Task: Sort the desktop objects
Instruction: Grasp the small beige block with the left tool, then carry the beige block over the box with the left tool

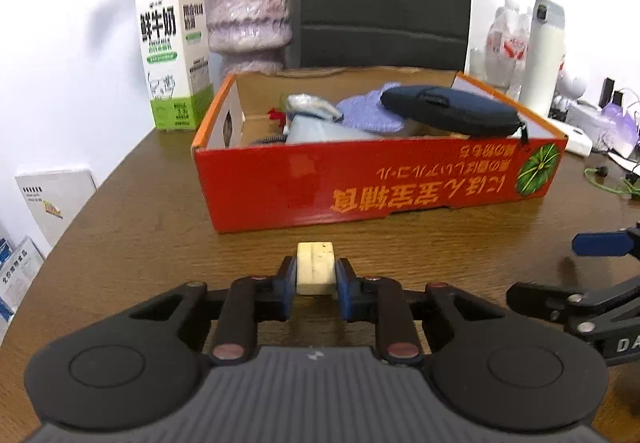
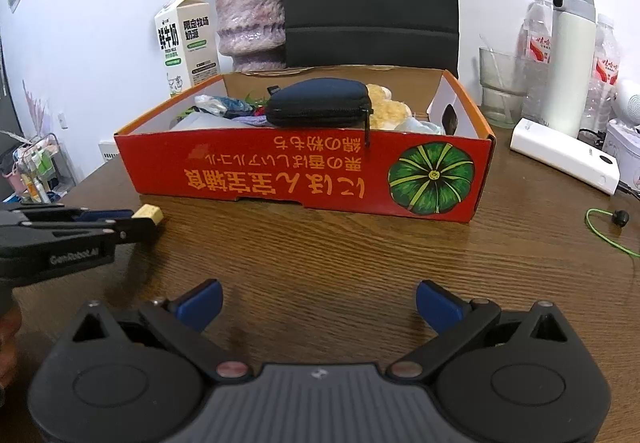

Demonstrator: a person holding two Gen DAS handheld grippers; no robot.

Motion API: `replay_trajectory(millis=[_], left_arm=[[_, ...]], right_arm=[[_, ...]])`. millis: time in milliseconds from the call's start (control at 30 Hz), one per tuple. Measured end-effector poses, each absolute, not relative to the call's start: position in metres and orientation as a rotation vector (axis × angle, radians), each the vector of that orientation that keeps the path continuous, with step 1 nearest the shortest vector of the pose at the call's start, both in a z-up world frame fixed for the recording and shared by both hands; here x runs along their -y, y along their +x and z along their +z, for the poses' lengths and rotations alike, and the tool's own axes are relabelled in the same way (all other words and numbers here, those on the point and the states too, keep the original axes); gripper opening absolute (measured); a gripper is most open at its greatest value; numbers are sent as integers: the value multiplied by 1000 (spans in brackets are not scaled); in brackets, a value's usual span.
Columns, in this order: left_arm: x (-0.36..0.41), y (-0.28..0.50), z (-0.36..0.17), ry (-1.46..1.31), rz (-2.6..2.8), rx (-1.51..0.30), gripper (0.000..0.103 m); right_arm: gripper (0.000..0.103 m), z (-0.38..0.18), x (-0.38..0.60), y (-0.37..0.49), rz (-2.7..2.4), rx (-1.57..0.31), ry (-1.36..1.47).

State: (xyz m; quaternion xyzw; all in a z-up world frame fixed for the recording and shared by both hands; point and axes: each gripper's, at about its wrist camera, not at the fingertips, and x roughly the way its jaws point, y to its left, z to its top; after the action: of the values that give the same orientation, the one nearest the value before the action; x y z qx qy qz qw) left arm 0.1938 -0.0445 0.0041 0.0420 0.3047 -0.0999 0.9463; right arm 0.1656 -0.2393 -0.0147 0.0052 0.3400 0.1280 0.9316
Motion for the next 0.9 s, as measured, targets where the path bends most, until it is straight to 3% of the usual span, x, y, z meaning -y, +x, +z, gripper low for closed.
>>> replay_trajectory(millis=[500, 900], left_arm=[[44, 168, 55, 15, -273, -436, 22], [61, 222, 81, -104, -267, -386, 22]], right_arm=[[103, 22, 245, 154, 290, -558, 55], [103, 60, 248, 193, 278, -456, 126]])
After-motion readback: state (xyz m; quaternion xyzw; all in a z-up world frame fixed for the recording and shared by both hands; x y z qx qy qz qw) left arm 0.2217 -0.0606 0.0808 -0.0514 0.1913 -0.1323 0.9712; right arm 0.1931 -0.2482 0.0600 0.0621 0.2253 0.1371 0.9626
